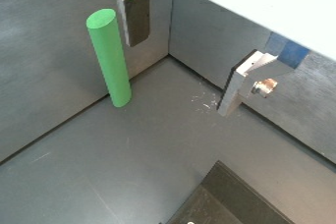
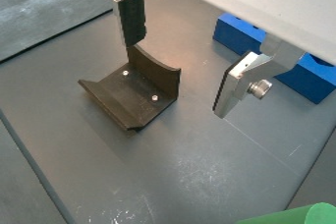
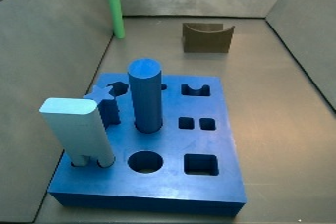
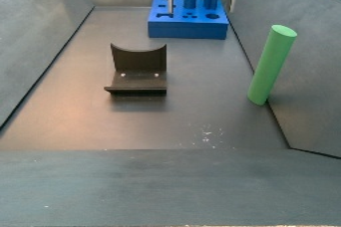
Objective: Pick up the oval object. Move up. Move to above the board. Insert the oval object.
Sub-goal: Pick up the oval object.
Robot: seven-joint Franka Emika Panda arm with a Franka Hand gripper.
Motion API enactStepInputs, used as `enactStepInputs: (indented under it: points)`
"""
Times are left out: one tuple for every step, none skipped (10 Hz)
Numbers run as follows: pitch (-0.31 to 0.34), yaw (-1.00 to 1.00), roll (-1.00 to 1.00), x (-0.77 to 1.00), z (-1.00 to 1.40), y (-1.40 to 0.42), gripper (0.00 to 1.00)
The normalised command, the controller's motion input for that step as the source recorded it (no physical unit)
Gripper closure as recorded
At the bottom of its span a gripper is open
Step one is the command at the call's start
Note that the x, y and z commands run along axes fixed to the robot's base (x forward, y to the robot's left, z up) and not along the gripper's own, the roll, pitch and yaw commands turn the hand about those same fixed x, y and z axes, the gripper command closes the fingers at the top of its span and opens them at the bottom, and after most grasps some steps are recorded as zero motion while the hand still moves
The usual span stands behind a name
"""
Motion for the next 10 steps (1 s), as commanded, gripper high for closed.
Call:
enactStepInputs:
  points:
    - [0.0, -0.18, -0.01, -0.35, 0.0, 0.03, 0.0]
    - [-0.043, -0.36, -0.03, -0.84, 0.0, 0.0, 0.0]
    - [-0.043, -0.36, -0.02, -0.83, 0.0, 0.0, 0.0]
    - [-0.069, -0.31, -0.07, -0.88, 0.0, 0.11, 0.0]
    - [-0.12, -0.14, -0.08, -0.93, 0.0, 0.22, 0.0]
    - [-0.121, 0.0, -0.02, -0.97, 0.0, 0.26, 0.0]
    - [-0.113, 0.16, 0.0, -0.96, -0.07, 0.29, 0.0]
    - [-0.076, 0.38, 0.0, -0.8, -0.08, 0.19, 0.0]
    - [-0.083, 0.51, 0.09, -0.7, -0.13, 0.0, 0.0]
    - [-0.09, 0.75, 0.06, -0.46, -0.06, -0.03, 0.0]
